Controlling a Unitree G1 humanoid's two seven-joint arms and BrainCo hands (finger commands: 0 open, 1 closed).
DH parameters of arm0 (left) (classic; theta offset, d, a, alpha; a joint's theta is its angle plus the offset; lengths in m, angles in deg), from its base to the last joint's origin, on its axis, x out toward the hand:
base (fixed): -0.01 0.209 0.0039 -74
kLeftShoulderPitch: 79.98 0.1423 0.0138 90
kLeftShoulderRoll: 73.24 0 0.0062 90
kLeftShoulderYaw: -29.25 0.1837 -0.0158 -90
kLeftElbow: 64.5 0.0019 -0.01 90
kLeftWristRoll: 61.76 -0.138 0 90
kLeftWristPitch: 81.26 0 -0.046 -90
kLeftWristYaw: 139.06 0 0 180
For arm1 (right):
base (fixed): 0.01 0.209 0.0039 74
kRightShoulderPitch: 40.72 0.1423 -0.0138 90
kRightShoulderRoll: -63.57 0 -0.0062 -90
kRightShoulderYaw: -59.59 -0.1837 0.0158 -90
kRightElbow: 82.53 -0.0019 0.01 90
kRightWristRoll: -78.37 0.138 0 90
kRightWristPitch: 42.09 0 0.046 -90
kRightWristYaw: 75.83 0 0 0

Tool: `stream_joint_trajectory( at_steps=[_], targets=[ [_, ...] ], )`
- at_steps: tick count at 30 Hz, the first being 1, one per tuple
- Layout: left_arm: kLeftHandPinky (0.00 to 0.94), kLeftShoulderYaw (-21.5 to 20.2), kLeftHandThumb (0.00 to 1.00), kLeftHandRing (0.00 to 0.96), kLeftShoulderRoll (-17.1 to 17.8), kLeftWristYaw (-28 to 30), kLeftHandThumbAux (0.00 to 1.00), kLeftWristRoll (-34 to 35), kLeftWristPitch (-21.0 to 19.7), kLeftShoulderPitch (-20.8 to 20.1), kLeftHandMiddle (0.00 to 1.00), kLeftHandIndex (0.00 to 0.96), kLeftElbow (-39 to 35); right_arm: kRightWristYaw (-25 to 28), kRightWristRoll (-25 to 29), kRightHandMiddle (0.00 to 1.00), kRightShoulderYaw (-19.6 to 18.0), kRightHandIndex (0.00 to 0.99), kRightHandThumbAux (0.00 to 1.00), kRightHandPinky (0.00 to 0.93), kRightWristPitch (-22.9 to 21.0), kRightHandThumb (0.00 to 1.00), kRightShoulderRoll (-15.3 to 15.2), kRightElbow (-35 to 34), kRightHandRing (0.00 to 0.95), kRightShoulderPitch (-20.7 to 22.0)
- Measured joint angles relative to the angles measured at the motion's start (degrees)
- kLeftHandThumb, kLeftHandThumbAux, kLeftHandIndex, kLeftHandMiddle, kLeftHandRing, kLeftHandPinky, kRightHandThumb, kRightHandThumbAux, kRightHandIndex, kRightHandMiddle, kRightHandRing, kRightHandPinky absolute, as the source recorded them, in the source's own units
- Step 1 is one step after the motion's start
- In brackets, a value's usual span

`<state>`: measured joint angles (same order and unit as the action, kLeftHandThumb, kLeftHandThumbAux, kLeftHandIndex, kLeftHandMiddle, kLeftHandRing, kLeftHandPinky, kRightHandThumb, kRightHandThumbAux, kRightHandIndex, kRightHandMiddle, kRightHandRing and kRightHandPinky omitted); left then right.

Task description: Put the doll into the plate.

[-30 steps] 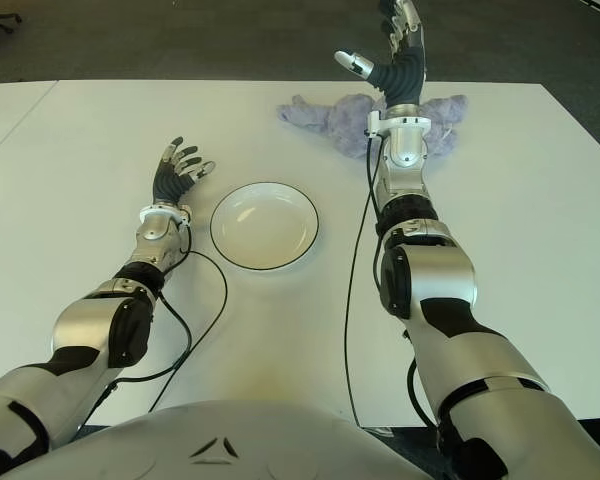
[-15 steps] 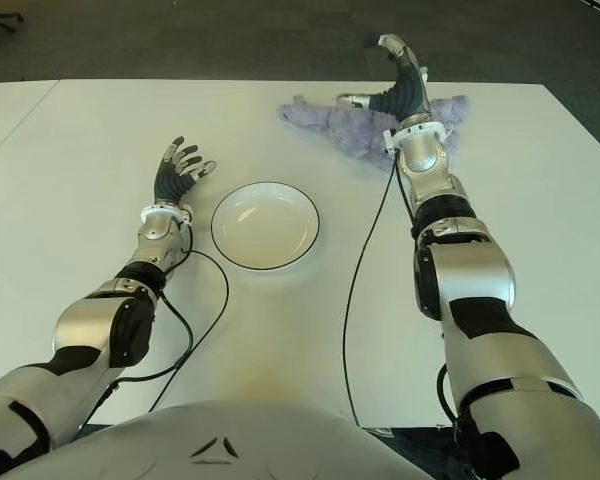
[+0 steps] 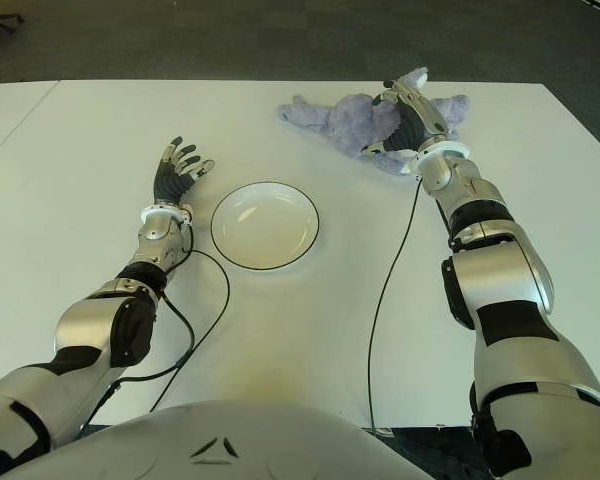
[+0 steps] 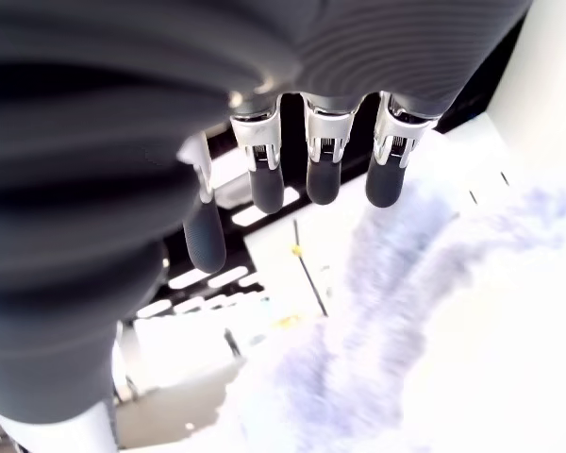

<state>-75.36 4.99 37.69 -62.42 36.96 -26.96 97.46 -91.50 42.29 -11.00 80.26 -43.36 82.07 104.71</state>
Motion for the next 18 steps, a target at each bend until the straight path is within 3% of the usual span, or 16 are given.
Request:
stream_joint_trajectory(
  at_steps=[13, 18],
  targets=[
    [0.237, -0.4, 0.083, 0.215, -0.5, 0.0, 0.763, 0.2, 0.0, -0.1, 0.186, 0.055, 0.0, -1.7, -2.4, 0.058, 3.6, 0.257, 0.767, 0.000, -0.8, 0.157, -1.7, 0.5, 0.000, 0.0],
    [0.228, -0.3, 0.064, 0.213, -0.6, -0.1, 0.746, 0.1, 0.0, -0.1, 0.186, 0.051, 0.0, -2.1, -3.3, 0.056, 5.0, 0.257, 0.774, 0.000, -1.0, 0.112, -2.5, 1.0, 0.000, 0.0]
  ],
)
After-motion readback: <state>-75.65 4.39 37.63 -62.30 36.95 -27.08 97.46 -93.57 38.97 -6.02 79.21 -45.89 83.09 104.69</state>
